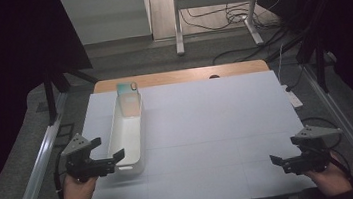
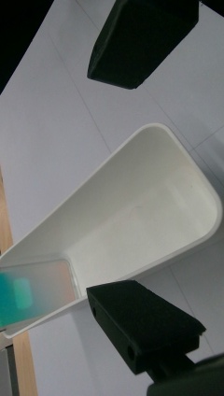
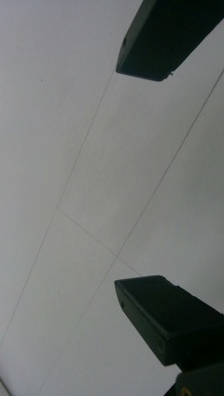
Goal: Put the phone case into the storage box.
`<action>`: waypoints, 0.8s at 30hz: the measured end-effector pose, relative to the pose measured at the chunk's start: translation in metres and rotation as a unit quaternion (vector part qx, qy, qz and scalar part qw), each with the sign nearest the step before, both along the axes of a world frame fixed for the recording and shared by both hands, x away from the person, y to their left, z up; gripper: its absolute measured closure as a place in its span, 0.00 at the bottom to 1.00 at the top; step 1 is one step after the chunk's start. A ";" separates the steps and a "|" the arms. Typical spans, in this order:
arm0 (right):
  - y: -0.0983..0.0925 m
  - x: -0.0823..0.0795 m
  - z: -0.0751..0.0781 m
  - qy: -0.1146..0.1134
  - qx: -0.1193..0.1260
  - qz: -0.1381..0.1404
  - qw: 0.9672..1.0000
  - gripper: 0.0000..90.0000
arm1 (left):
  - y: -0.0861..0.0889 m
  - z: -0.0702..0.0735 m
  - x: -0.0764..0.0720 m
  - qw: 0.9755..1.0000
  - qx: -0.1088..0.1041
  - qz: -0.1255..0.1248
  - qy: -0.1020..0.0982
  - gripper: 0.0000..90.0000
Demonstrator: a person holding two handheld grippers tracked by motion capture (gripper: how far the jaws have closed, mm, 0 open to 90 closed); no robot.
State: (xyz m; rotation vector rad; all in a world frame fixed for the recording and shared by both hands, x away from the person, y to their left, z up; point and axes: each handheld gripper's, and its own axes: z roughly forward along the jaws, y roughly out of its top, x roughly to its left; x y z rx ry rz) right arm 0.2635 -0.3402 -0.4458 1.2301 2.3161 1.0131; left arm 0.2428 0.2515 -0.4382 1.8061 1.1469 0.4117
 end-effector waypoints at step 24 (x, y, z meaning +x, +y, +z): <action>0.000 0.000 0.000 0.001 -0.002 0.000 1.000 0.00 | 0.018 -0.009 -0.027 1.000 -0.006 0.020 0.010 0.02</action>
